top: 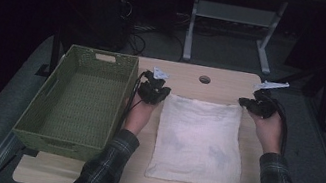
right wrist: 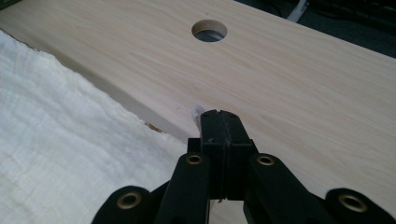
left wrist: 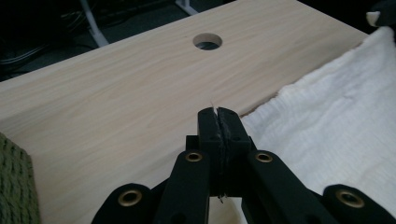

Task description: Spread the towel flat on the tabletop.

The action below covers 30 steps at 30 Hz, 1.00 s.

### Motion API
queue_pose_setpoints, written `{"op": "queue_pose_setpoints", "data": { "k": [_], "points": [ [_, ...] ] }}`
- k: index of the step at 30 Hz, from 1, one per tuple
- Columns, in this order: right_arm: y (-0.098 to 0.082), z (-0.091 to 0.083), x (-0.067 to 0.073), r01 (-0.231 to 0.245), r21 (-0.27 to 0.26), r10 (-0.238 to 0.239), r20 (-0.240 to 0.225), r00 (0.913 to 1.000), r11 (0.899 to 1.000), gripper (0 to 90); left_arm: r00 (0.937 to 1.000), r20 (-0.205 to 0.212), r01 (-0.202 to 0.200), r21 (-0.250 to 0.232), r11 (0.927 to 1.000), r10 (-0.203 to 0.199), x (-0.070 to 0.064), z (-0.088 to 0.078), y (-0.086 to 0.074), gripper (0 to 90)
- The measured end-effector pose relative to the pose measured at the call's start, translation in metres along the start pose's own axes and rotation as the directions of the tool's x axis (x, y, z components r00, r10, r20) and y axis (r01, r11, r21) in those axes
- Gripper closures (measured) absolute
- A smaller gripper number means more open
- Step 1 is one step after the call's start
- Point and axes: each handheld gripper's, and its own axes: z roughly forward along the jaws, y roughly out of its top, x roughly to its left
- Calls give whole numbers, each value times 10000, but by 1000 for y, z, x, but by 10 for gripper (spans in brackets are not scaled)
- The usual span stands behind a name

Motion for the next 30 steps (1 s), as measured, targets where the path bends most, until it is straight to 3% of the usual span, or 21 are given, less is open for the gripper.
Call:
{"op": "queue_pose_setpoints", "data": {
  "k": [6, 11, 13, 16, 19, 23, 30],
  "points": [
    [6, 1, -2, -17, -121, 17, 72, 10000, 9999, 892, 9983, -582, -56, 403, 9992, 80, 7, 14, -1, 890],
    [0, 11, -3, -215, 169, 217, -98, 9997, 9996, 869, 9975, -697, 128, 865, 9962, -67, 10, 29, -8, 881],
    [-1, 11, -1, -299, 164, 302, -189, 9994, 9994, 751, 9964, -849, 22, 865, 9962, 51, 10, 32, -10, 798],
    [-1, 11, 2, -201, 138, 205, -334, 9992, 9997, 711, 9956, -923, -56, 914, 9958, 141, 9, 33, -11, 680],
    [-3, 11, 3, -135, 150, 140, -386, 9992, 9998, 692, 9966, -817, 133, 864, 9962, -62, 11, 34, -12, 611],
    [-9, 12, 0, -330, 206, 339, -481, 9983, 9992, 675, 9965, -821, 216, 1029, 9945, -131, 15, 39, -16, 563],
    [-16, 18, -6, -568, 408, 588, -490, 9971, 9975, 642, 9953, -892, 499, 1300, 9903, -384, 23, 52, -28, 557]
  ]
}}
